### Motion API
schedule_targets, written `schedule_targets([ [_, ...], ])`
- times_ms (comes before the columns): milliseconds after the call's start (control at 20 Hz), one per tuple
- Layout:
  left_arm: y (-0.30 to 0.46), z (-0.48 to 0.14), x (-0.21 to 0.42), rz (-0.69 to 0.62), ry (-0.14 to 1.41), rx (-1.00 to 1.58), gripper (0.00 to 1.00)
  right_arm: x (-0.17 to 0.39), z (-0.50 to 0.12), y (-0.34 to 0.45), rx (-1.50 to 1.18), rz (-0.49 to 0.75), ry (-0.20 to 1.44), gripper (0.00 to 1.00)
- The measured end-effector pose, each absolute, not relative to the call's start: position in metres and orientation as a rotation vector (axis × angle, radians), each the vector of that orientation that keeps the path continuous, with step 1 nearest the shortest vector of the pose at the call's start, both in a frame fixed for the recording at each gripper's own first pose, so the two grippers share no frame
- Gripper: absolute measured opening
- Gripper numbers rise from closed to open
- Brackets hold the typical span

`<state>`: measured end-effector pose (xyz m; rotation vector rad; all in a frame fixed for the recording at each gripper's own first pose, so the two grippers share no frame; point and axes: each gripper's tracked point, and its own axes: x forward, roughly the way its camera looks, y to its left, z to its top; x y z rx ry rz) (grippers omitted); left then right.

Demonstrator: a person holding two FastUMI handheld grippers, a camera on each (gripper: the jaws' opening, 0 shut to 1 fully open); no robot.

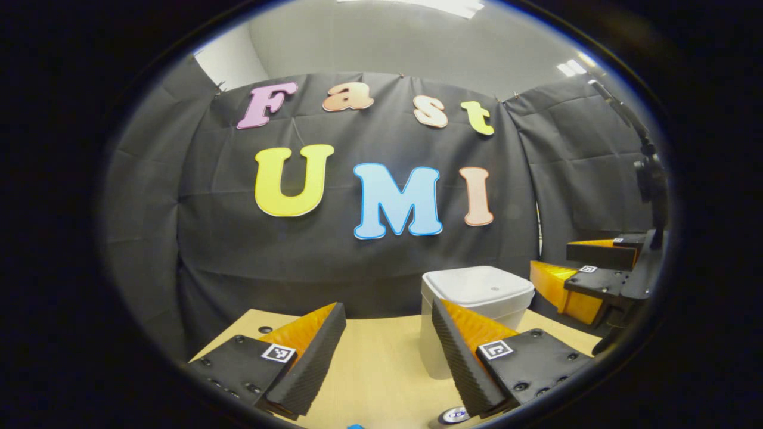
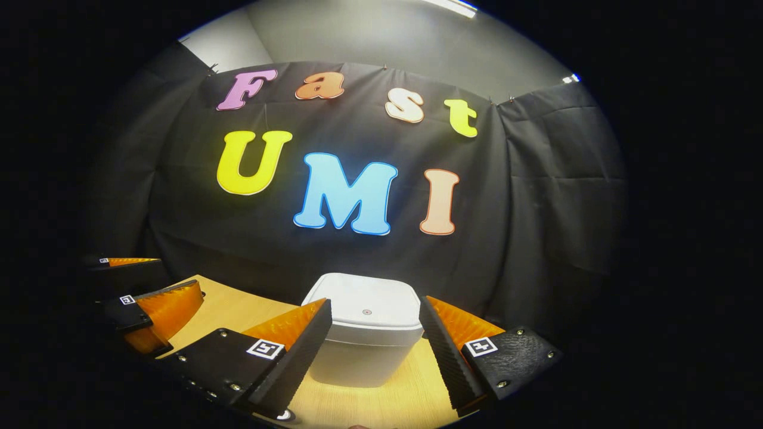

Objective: Press the lid of the desktop garbage bin to open it, pick up the crumpled paper on the desktop and throw it into the bin, then pick up the pop can on the desktop and drop it into the bin, and finally close the garbage bin lid.

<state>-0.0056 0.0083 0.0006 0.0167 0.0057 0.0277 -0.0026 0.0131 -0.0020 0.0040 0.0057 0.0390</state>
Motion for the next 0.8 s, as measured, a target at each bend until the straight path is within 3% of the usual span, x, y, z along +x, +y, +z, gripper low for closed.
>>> schedule_targets([
  [50,0.008,0.0,-0.008,0.031,0.006,0.019,0.96,-0.002,-0.002,0.014,0.005,0.043,0.005,0.94],
  [100,0.008,0.0,-0.011,0.034,0.007,0.021,1.0,-0.003,-0.001,0.015,0.007,0.048,0.003,0.94],
  [450,0.016,0.0,-0.021,0.039,0.03,0.032,1.0,0.005,0.005,0.011,0.043,0.031,-0.027,0.92],
  [500,0.018,0.0,-0.024,0.044,0.029,0.028,1.0,0.007,0.007,0.009,0.042,0.028,-0.032,0.99],
  [600,0.02,-0.001,-0.029,0.055,0.038,0.014,1.0,0.013,0.009,0.004,0.035,0.016,-0.046,0.74],
  [650,0.02,-0.003,-0.031,0.059,0.046,0.006,0.96,0.018,0.008,0.002,0.035,0.004,-0.05,0.71],
  [700,0.021,-0.004,-0.033,0.062,0.054,0.0,1.0,0.021,0.009,0.001,0.042,0.002,-0.053,0.73],
  [750,0.023,-0.006,-0.032,0.067,0.061,-0.004,1.0,0.024,0.007,0.001,0.052,0.002,-0.05,0.51],
  [800,0.025,-0.007,-0.03,0.071,0.068,-0.007,1.0,0.028,0.006,0.005,0.06,0.018,-0.043,0.46],
])
